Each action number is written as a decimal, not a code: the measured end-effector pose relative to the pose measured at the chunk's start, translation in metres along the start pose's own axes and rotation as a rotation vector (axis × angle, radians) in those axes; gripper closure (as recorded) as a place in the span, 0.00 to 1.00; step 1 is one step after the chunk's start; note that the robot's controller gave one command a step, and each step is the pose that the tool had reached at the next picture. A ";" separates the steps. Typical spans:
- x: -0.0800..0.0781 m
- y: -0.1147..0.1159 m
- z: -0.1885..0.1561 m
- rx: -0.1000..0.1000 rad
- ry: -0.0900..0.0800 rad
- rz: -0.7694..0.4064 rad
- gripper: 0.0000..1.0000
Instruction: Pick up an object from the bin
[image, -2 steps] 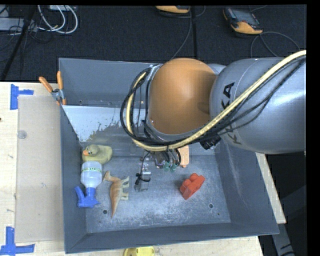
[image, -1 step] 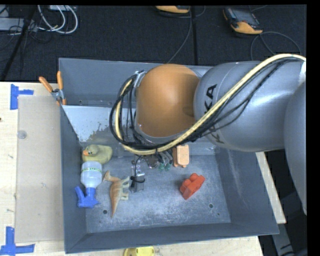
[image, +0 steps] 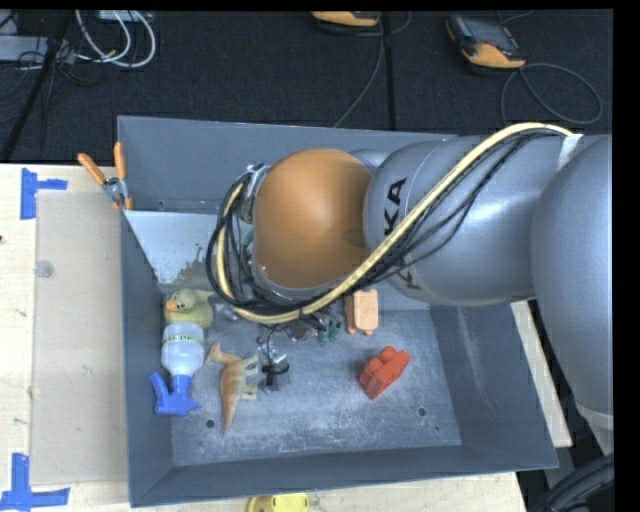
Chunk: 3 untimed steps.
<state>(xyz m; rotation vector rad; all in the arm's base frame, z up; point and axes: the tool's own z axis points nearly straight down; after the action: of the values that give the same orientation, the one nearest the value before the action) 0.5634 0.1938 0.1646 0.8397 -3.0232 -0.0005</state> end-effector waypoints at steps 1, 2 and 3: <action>-0.010 -0.005 0.014 0.002 -0.005 -0.095 0.00; -0.006 -0.005 0.075 0.004 -0.005 -0.421 0.00; -0.015 -0.006 0.091 0.016 -0.002 -0.565 1.00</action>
Offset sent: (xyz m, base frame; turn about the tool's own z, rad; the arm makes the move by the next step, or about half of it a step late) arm 0.0030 -0.0023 -0.0946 -0.4445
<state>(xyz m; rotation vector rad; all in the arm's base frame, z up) 0.5793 0.1962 0.0735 1.6528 -2.6741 0.0214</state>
